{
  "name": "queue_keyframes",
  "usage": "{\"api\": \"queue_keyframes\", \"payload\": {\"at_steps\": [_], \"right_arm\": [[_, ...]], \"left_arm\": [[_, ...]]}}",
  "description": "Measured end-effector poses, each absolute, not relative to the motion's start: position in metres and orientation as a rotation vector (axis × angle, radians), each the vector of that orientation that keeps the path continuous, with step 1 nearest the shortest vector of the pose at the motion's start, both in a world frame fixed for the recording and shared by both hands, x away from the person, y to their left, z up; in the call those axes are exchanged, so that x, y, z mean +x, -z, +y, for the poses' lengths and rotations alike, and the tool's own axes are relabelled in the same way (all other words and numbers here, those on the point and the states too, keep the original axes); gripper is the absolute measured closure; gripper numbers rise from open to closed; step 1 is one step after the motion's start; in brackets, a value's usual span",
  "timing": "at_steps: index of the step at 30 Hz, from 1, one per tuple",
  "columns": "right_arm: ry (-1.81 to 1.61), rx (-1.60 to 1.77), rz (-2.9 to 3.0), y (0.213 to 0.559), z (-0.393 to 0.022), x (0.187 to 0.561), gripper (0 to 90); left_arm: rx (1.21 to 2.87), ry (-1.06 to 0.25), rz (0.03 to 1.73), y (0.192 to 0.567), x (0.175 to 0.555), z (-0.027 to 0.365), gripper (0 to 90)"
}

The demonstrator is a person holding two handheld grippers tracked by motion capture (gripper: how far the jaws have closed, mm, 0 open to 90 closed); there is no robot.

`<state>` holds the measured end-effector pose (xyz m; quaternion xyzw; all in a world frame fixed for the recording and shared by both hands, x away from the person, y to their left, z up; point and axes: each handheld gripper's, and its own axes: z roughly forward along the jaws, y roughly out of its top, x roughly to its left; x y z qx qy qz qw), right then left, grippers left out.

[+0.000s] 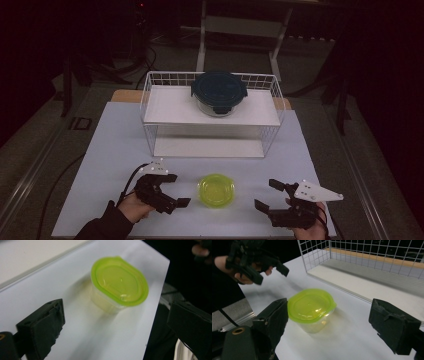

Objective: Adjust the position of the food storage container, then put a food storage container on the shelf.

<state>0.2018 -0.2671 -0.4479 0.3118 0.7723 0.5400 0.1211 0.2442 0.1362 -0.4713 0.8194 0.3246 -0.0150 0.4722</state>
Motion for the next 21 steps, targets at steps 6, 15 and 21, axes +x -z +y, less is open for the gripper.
{"api": "queue_keyframes", "payload": {"at_steps": [6,15,21], "right_arm": [[-1.561,0.91,2.26,0.448,-0.265,0.203,15.6],[-1.547,0.925,2.271,0.447,-0.256,0.207,15.4],[-1.537,0.944,2.292,0.449,-0.248,0.217,14.2]], "left_arm": [[1.9,-0.047,0.822,0.462,0.238,0.14,0.8],[1.901,-0.053,0.756,0.452,0.237,0.135,2.3],[1.886,0.008,0.838,0.45,0.243,0.129,2.1]]}}
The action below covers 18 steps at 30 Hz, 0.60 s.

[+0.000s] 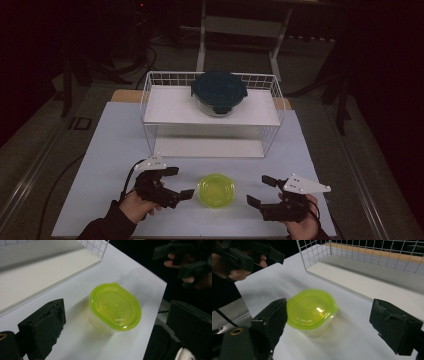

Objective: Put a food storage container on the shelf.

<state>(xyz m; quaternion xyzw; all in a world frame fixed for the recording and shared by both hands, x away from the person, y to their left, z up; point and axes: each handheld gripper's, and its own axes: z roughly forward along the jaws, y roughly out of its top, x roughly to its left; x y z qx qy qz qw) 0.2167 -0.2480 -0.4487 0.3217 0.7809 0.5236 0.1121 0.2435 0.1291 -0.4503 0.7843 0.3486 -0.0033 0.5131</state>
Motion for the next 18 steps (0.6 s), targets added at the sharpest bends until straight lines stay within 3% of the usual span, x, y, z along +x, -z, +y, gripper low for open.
{"api": "queue_keyframes", "payload": {"at_steps": [10,18], "right_arm": [[-1.47,0.953,2.353,0.458,-0.228,0.238,14.9],[-1.462,1.233,2.414,0.473,-0.216,0.255,11.2]], "left_arm": [[1.859,0.108,0.886,0.459,0.256,0.117,2.3],[1.909,0.14,0.932,0.477,0.265,0.104,4.8]]}}
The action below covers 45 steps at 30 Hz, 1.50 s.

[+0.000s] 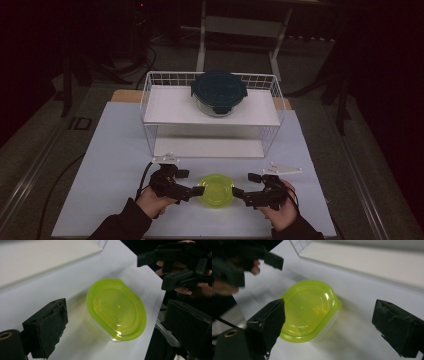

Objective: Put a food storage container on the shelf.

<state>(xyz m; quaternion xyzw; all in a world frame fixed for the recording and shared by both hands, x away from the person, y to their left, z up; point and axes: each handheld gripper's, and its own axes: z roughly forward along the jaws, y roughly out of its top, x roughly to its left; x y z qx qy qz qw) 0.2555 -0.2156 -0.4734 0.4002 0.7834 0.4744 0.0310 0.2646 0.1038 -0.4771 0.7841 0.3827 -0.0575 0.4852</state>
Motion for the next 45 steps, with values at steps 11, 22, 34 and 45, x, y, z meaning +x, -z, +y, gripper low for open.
{"api": "queue_keyframes", "payload": {"at_steps": [11,22,34,45], "right_arm": [[-1.493,1.674,2.481,0.499,-0.218,0.277,31.2],[-1.467,1.816,2.541,0.507,-0.214,0.278,59.1],[-1.474,1.804,2.575,0.503,-0.21,0.27,75.8],[-1.461,1.707,2.527,0.491,-0.207,0.257,81.1]], "left_arm": [[1.847,0.299,1.122,0.501,0.276,0.103,19.1],[1.87,0.388,1.164,0.511,0.277,0.097,53.2],[1.872,0.404,1.173,0.505,0.269,0.095,73.1],[1.868,0.385,1.176,0.495,0.261,0.097,80.6]]}}
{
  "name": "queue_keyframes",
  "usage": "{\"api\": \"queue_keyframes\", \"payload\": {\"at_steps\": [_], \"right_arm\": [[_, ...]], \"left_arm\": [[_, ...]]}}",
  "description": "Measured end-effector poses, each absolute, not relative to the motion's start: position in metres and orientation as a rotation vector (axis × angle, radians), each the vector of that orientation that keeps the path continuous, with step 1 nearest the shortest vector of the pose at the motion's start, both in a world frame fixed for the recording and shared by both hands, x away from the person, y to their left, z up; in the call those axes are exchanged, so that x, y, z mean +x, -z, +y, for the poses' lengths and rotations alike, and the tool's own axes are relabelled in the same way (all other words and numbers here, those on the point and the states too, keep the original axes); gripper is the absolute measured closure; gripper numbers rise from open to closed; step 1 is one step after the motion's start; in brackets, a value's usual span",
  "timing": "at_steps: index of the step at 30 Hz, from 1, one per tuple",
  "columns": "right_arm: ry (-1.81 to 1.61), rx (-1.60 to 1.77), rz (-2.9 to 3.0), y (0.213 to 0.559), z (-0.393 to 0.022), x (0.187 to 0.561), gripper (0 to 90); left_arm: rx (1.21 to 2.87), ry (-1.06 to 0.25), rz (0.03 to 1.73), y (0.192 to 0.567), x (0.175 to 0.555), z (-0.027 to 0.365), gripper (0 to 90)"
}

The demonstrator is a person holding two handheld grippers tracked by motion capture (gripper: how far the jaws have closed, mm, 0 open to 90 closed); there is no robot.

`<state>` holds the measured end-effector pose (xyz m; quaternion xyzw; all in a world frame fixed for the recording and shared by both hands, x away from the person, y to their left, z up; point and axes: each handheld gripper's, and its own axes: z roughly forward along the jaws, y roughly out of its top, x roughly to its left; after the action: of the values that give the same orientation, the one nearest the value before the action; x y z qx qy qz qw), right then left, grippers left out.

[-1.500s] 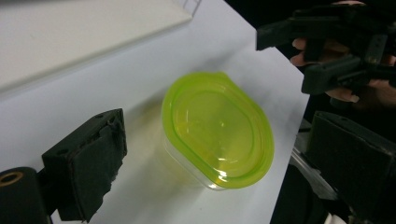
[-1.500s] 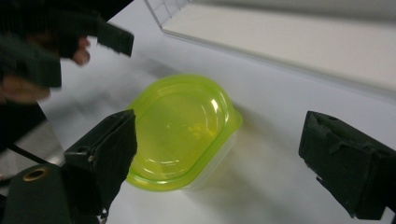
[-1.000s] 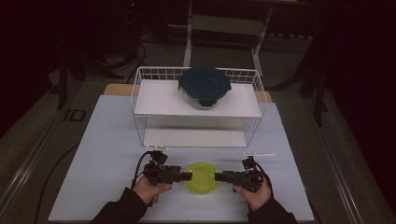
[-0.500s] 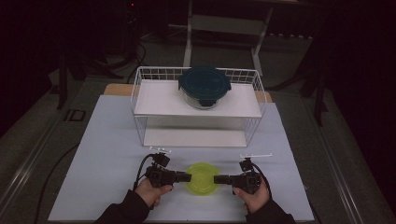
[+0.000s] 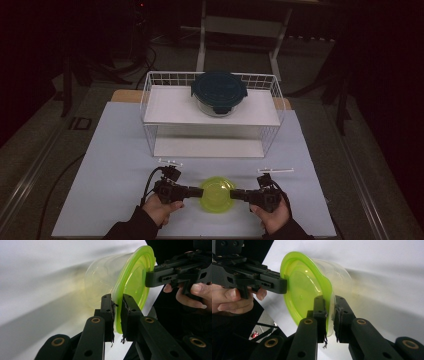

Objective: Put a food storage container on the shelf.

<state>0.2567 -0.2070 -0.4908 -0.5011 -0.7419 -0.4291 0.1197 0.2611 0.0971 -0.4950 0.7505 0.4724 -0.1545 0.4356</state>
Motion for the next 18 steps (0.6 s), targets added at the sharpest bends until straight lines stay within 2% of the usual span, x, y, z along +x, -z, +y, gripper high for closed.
{"api": "queue_keyframes", "payload": {"at_steps": [18], "right_arm": [[1.351,-1.393,-2.211,0.452,-0.199,0.261,81.1]], "left_arm": [[1.825,0.341,1.123,0.455,0.262,0.112,81.0]]}}
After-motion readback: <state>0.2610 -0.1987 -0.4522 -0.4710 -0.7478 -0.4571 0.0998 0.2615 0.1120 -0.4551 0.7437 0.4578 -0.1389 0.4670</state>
